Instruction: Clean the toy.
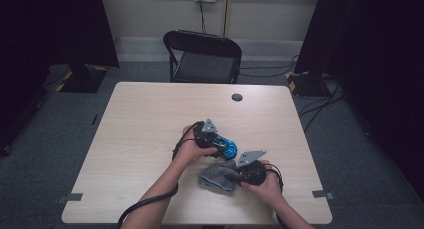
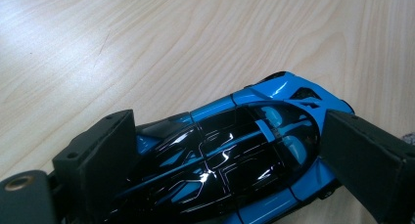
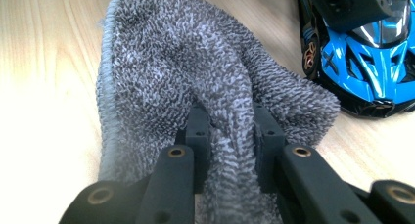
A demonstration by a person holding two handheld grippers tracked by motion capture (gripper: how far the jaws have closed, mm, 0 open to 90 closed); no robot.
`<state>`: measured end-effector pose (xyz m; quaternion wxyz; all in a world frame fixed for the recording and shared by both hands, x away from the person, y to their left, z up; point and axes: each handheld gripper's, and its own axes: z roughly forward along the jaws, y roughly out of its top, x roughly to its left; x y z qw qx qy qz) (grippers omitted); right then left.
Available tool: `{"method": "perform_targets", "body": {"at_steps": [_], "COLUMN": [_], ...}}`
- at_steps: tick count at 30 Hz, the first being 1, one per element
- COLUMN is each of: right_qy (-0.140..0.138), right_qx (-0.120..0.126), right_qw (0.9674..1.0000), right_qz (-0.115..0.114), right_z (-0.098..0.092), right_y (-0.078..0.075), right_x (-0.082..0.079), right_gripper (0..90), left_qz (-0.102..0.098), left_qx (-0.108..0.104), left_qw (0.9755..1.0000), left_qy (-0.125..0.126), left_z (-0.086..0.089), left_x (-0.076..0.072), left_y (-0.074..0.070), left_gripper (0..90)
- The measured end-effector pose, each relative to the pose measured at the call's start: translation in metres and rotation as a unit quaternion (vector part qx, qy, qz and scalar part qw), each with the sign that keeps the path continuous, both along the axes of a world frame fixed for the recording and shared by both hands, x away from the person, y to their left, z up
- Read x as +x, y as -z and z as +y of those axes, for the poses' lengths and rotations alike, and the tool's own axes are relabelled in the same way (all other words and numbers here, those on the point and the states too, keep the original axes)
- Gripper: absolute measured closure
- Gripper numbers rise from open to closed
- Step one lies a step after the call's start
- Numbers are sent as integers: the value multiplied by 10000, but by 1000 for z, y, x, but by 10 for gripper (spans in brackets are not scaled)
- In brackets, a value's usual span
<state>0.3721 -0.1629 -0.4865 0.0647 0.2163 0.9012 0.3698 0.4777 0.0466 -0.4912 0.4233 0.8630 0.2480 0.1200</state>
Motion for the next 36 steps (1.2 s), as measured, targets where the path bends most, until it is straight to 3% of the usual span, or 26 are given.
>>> {"method": "perform_targets", "body": {"at_steps": [10,25,36], "right_qy": [172,302,430], "right_qx": [-21,-202,-236], "right_qw": [9998,9993,9988], "right_qz": [34,-45,8], "right_z": [0,-9,-20], "right_y": [-2,-3,-4], "right_x": [2,16,30], "right_gripper": [751,753,759], "left_qz": [-76,74,54], "left_qx": [-141,116,103], "left_qw": [9999,9999,9999], "left_qy": [5,63,125], "left_z": [3,0,0], "left_x": [0,3,3], "left_y": [3,-2,-3], "left_gripper": [70,77,96]}}
